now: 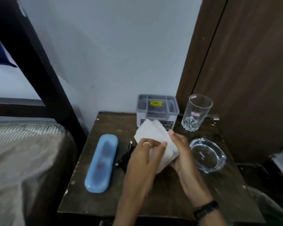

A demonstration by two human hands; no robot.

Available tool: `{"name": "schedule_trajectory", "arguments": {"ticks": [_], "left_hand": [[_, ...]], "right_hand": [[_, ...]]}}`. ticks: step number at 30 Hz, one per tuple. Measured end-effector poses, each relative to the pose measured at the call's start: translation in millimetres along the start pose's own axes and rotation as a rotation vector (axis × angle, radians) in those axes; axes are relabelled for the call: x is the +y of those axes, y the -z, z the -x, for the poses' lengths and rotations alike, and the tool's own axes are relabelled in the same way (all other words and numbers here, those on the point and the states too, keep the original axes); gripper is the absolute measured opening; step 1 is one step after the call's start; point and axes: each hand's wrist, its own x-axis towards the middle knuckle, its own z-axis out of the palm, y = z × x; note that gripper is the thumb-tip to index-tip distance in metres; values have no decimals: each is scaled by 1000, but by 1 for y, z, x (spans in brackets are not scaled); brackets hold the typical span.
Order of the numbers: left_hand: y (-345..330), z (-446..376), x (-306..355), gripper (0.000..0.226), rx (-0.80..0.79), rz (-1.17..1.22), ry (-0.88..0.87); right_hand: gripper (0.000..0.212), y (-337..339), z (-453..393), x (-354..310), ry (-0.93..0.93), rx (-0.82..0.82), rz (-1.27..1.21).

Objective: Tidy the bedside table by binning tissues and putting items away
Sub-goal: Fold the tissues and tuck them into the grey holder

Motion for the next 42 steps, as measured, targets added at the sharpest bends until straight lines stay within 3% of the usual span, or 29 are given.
{"name": "schedule_trajectory", "arguments": {"ticks": [2, 4, 9, 15, 19, 21, 23, 25, 29, 35, 39, 42], "left_hand": [[-16, 11, -13, 22, -135, -97, -81], [-25, 17, -26, 26, -166, -194, -113], [-30, 16, -58, 32, -14, -538, -150], [-34, 7, -64, 44, 54, -650, -109], [-29, 5, -57, 41, 63, -542, -24], [-27, 6, -52, 38, 88, -435, -12], [-27, 6, -43, 33, 114, -281, 2], [-27, 5, -33, 28, 112, -54, 78], [-26, 2, -25, 29, 53, 294, 263], [-13, -7, -18, 53, 59, 376, 332], [-6, -10, -20, 37, 43, 357, 359], [-4, -13, -22, 29, 51, 360, 354]], "right_hand": [[21, 22, 3, 13, 33, 38, 171], [31, 36, 2, 23, 93, 70, 276], [31, 49, -4, 27, 254, 169, 426], [37, 46, -7, 32, 293, 162, 609], [40, 42, -6, 33, 271, 125, 610], [30, 39, -5, 32, 261, 109, 513], [20, 35, -5, 29, 230, 82, 333], [29, 32, -5, 27, 192, 50, 184], [28, 26, -5, 24, 287, 4, 161], [22, 17, -9, 25, 255, -85, 50], [21, 17, -13, 25, 234, -72, 16], [40, 21, -17, 24, 245, -36, 71]]}}
